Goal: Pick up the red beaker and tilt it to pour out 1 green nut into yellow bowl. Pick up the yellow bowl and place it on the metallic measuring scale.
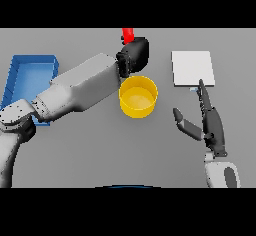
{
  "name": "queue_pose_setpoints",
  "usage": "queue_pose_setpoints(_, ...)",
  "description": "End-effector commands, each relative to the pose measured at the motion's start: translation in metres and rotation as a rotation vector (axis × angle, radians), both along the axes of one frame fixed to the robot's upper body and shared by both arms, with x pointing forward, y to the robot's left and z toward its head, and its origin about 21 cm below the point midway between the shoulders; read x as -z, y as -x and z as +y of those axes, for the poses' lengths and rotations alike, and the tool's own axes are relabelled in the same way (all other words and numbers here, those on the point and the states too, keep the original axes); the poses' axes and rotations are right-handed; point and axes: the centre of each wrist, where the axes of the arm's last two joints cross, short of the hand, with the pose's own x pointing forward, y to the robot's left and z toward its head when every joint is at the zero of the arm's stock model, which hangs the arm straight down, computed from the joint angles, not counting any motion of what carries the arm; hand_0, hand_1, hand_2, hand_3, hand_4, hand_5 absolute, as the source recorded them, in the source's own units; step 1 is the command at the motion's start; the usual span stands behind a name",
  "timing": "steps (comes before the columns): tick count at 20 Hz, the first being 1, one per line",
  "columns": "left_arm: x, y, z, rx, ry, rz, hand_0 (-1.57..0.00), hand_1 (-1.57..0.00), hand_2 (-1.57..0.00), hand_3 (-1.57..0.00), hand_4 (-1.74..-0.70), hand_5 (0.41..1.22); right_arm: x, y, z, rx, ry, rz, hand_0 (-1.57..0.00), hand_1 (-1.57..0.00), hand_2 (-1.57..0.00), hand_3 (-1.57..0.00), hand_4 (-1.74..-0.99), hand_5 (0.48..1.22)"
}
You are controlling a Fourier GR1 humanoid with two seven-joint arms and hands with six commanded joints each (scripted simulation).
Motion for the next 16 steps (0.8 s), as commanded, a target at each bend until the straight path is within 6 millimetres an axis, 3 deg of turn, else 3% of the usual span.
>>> queue_pose_setpoints(1,-0.009,-0.002,-0.006,0.012,-0.012,-0.013,-1.57,-1.57,-1.57,-1.57,-1.73,1.221,-0.001,-0.002,-0.002,0.008,0.004,0.010,0.00,0.00,0.00,0.00,-1.138,0.572)
queue_pose_setpoints(5,-0.083,-0.021,-0.009,-0.017,0.003,-0.141,-1.57,-1.57,-1.57,-1.57,-1.73,1.221,0.002,0.000,0.004,-0.002,0.013,0.006,0.00,0.00,0.00,0.00,-1.133,0.557)
queue_pose_setpoints(10,-0.169,-0.046,0.032,-0.230,0.311,-0.225,-1.57,-1.57,-1.57,-1.57,-1.73,1.221,-0.002,-0.003,0.006,-0.042,-0.019,0.002,0.00,0.00,0.00,0.00,-1.105,0.559)
queue_pose_setpoints(14,-0.214,-0.067,0.117,-0.575,0.829,-0.075,-1.57,-1.57,-1.57,-1.51,-1.73,1.221,0.001,-0.002,0.002,-0.061,-0.006,-0.010,0.00,0.00,0.00,0.00,-1.105,0.578)
queue_pose_setpoints(16,-0.212,-0.073,0.170,-0.697,1.096,0.034,-1.57,-1.57,-1.57,-1.52,-1.74,1.221,0.000,-0.005,0.003,-0.066,-0.015,-0.010,0.00,0.00,0.00,0.00,-1.116,0.582)
